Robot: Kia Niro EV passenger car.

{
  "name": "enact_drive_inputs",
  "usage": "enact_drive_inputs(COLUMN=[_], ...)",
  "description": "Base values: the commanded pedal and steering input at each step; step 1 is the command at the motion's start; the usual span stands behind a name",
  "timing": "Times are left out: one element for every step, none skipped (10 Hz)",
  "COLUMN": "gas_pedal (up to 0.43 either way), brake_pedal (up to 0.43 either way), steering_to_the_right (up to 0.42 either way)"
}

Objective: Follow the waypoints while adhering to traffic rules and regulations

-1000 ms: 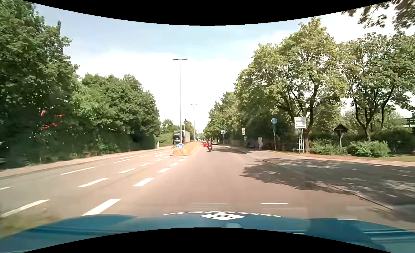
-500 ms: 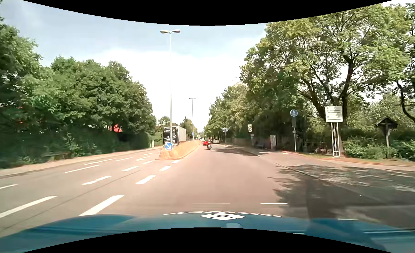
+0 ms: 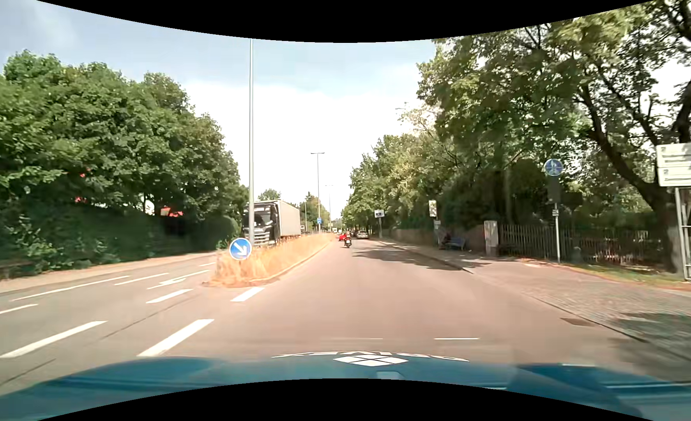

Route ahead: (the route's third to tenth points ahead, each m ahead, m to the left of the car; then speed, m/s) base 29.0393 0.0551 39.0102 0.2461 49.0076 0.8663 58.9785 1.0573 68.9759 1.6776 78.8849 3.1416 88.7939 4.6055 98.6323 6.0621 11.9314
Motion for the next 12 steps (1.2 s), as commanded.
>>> enact_drive_inputs(gas_pedal=[0.028, 0.028, 0.028, 0.028, 0.028, 0.028, 0.047, 0.067, 0.067, 0.067, 0.059, 0.047], brake_pedal=[0.000, 0.000, 0.000, 0.000, 0.000, 0.000, 0.000, 0.000, 0.000, 0.000, 0.000, 0.000], steering_to_the_right=[-0.011, -0.012, -0.012, -0.012, -0.012, -0.012, -0.012, -0.012, -0.010, -0.009, -0.009, -0.009])
